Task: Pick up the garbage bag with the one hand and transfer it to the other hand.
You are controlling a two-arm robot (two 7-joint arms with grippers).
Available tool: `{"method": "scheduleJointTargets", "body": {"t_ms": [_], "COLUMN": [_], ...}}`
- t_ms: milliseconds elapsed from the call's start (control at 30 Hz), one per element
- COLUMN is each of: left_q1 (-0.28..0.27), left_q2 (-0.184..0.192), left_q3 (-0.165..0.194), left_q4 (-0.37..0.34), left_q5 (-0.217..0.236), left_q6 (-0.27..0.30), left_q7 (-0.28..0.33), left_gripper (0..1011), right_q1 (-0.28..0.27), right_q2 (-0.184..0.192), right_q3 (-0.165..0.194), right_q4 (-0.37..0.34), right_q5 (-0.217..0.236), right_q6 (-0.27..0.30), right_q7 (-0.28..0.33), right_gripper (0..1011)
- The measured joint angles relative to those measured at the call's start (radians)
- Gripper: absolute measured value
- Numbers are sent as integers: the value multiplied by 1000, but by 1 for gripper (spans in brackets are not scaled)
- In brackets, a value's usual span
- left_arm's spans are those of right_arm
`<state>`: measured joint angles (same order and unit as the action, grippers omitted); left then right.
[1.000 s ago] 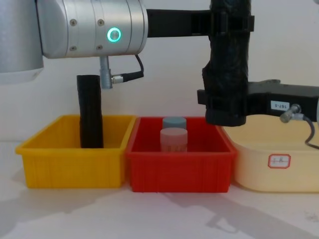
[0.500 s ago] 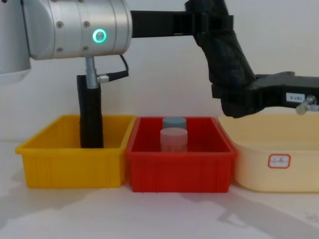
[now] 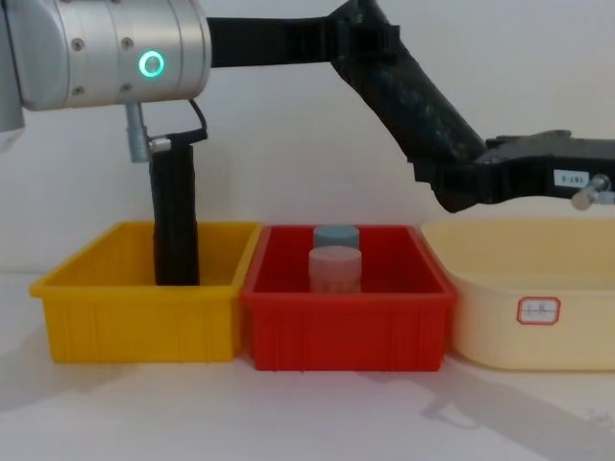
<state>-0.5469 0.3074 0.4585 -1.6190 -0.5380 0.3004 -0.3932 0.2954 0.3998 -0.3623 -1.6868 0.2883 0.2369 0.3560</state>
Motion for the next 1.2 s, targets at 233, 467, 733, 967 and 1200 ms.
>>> {"method": "scheduleJointTargets", "body": {"t_ms": [233, 467, 733, 967, 1200], "left_q1": [-1, -2, -2, -3, 0], "left_q2": [3, 4, 5, 11, 26], "left_q3": [-9, -13, -14, -26, -52], "left_q4": [3, 5, 7, 7, 8], "left_q5": [-4, -6, -9, -29, -60], "left_q6": [-4, -5, -5, -5, 5], "left_q7": [8, 10, 11, 2, -4], "left_gripper": [758, 951, 1001, 1001, 1001], "right_q1": [4, 8, 14, 25, 42], "right_q2": [-10, -19, -25, -26, -25], "right_q3": [-5, -11, -11, 4, 31], "right_q4": [6, 14, 34, 63, 98], "right_q5": [9, 22, 37, 51, 57], "right_q6": [-8, -29, -43, -46, -45], "right_q7": [0, 2, 3, -5, -27], "right_gripper": [516, 516, 516, 516, 516]}}
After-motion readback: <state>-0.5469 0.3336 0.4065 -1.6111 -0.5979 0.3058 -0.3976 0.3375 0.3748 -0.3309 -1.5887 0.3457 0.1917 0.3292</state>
